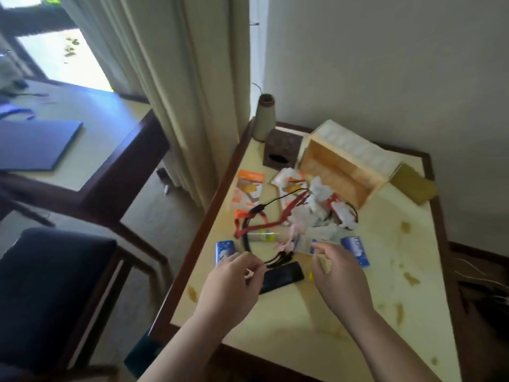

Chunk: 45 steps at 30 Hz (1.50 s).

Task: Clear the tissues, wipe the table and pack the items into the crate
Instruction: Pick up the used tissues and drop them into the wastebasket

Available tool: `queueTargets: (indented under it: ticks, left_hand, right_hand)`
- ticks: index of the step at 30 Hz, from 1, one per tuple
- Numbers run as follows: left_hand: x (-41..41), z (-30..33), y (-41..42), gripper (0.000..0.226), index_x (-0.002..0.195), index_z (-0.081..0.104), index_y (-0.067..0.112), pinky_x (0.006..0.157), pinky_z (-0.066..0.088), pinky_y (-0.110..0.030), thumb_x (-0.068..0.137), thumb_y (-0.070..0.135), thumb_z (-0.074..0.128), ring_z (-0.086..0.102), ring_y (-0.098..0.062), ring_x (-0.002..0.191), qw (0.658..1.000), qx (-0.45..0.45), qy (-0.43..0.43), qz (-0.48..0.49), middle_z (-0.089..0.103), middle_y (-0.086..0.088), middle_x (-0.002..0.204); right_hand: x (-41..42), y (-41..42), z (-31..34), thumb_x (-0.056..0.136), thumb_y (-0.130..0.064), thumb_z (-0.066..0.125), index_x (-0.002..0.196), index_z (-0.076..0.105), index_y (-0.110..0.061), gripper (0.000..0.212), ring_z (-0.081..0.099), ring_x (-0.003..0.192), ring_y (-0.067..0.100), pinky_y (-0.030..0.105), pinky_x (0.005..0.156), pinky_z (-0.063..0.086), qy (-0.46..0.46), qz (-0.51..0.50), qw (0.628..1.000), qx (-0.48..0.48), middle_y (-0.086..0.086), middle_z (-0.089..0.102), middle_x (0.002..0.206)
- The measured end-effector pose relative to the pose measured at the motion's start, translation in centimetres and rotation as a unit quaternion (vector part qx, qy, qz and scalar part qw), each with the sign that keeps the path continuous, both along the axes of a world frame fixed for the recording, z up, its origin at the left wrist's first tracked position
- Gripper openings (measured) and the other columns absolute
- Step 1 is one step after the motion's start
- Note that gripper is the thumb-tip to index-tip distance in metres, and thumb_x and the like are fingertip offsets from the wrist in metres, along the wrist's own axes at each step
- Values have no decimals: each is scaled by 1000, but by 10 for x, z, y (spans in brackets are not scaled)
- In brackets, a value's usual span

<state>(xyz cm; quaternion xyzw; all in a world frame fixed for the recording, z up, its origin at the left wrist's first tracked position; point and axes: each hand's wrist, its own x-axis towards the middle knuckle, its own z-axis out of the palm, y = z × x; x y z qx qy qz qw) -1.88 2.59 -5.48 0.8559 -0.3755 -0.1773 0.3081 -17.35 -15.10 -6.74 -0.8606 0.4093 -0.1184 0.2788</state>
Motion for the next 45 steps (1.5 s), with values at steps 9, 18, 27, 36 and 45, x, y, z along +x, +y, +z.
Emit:
queueTargets:
  ticks: [9,18,27,36,45]
  left_hand:
    - [-3,-35,-115,46,147,47,38,92,53,-38,102,35,57,51,-24,127,985,130,-71,-90,57,3,139]
    - [34,-60,-164,67,149,45,21,110,45,-46,89,24,76,41,-30,136,889,202,-318,-262,46,-9,149]
    - [52,-66,-166,24,118,72,28,103,45,-42,94,33,73,45,-24,122,887,171,-306,-302,64,5,126]
    - [34,-72,-150,11,94,80,24,85,54,-41,88,33,80,57,-25,99,945,-5,-245,-217,71,5,104]
    - [39,-67,-203,28,121,73,26,110,40,-43,94,22,68,37,-27,140,925,142,-236,-264,51,-3,150]
  right_hand:
    - [-2,-81,-34,97,-24,61,136,61,-36,40,51,120,23,40,90,52,115,0,992,50,1,60,125]
    - [24,-118,-51,90,-14,61,149,49,-32,63,45,119,30,42,83,52,231,116,964,-68,8,50,132]
    - [45,-131,-57,95,-15,61,137,56,-35,47,44,116,28,38,83,47,311,172,931,-87,6,46,120]
    - [34,-137,-71,97,-16,61,97,68,-23,10,47,99,19,31,76,54,265,146,948,-102,-2,39,97]
    - [13,-135,-69,97,-16,57,123,62,-29,30,46,109,20,31,77,47,237,103,964,-68,-1,49,117]
